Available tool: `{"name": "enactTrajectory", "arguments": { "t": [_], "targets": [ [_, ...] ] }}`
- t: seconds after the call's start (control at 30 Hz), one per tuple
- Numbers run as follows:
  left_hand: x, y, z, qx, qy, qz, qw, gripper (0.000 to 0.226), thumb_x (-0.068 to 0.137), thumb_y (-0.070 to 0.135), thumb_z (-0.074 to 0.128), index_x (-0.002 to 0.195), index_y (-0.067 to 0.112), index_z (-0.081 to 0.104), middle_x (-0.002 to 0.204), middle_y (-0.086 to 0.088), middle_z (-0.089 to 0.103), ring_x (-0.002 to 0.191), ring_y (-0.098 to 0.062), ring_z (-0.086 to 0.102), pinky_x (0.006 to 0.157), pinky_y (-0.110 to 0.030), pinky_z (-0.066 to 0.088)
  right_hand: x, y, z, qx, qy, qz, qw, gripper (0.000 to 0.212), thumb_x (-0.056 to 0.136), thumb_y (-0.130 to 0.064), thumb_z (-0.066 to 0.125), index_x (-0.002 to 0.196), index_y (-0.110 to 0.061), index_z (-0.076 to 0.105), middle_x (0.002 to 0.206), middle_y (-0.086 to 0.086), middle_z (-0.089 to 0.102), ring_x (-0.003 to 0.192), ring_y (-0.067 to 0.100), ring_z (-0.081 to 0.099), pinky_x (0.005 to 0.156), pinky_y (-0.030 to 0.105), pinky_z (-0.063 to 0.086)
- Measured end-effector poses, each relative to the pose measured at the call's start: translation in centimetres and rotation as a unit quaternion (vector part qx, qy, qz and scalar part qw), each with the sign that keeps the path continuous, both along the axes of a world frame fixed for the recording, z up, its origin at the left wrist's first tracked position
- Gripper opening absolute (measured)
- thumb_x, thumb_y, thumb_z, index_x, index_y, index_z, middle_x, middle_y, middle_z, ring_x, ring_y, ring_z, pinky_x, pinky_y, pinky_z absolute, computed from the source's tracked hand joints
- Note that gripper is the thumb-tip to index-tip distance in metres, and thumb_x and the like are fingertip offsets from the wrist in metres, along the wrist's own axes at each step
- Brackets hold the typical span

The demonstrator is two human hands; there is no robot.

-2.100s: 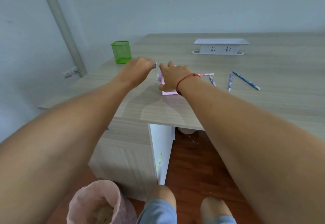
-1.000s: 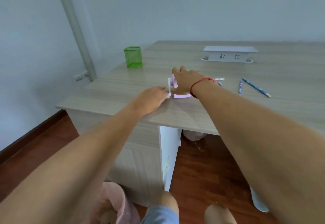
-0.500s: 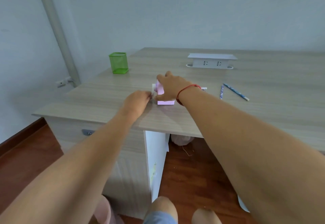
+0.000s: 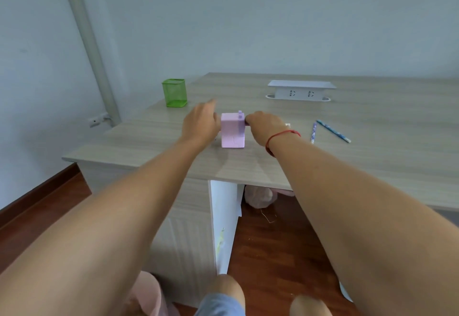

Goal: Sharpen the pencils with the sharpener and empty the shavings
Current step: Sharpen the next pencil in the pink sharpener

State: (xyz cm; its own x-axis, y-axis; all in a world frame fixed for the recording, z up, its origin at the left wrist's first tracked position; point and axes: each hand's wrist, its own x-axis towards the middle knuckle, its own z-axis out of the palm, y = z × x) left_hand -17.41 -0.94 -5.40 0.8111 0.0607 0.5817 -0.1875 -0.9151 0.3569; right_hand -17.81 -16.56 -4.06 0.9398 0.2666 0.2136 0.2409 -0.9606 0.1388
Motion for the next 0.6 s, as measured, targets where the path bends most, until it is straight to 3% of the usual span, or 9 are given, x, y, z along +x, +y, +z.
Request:
{"name": "enactTrajectory", "arguments": {
  "t": [0.07, 0.17, 0.33, 0.6],
  "targets": [
    [0.8, -1.1, 0.8, -0.015, -0.015, -0.046, 0.999, 0.028, 0.092, 0.016, 0.038, 0.101, 0.0, 0.058, 0.101, -0.023, 0.065, 0.094, -0.037, 0.059, 0.072, -0.04, 0.048, 0.3, 0.1, -0.3, -0.015, -0.015, 0.004, 1.0, 0.043, 0.097, 0.002, 0.035, 0.135, -0.011, 0.052, 0.131, 0.012, 0.056, 0.119, 0.032, 0.058, 0.094, 0.037, 0.046],
    [1.7, -2.4, 0.3, -0.021, 0.047, -0.082, 0.995, 0.035, 0.098, 0.024, 0.034, 0.073, 0.006, 0.05, 0.092, -0.025, 0.063, 0.085, -0.036, 0.056, 0.065, -0.034, 0.036, 0.6, -0.2, -0.7, -0.046, -0.04, 0.016, 0.998, 0.041, 0.098, 0.002, 0.035, 0.132, -0.009, 0.053, 0.128, 0.012, 0.058, 0.117, 0.032, 0.058, 0.091, 0.037, 0.047],
    [2.4, -3.2, -1.6, -0.039, 0.054, -0.073, 0.995, 0.032, 0.1, 0.016, 0.029, 0.095, -0.002, 0.055, 0.104, -0.025, 0.058, 0.1, -0.036, 0.053, 0.081, -0.042, 0.041, 1.5, -1.2, -1.1, -0.098, -0.083, 0.055, 0.99, 0.037, 0.097, 0.004, 0.035, 0.127, -0.008, 0.054, 0.125, 0.011, 0.059, 0.115, 0.032, 0.059, 0.085, 0.036, 0.047],
    [3.3, -2.5, -1.7, -0.029, 0.058, -0.072, 0.995, 0.029, 0.097, 0.023, 0.03, 0.077, 0.01, 0.046, 0.082, -0.01, 0.047, 0.079, -0.028, 0.045, 0.065, -0.032, 0.03, 2.0, -2.7, -0.3, -0.165, -0.12, 0.108, 0.973, 0.031, 0.101, -0.003, 0.036, 0.122, -0.009, 0.057, 0.118, 0.011, 0.062, 0.107, 0.033, 0.062, 0.076, 0.036, 0.046]
  ]
}}
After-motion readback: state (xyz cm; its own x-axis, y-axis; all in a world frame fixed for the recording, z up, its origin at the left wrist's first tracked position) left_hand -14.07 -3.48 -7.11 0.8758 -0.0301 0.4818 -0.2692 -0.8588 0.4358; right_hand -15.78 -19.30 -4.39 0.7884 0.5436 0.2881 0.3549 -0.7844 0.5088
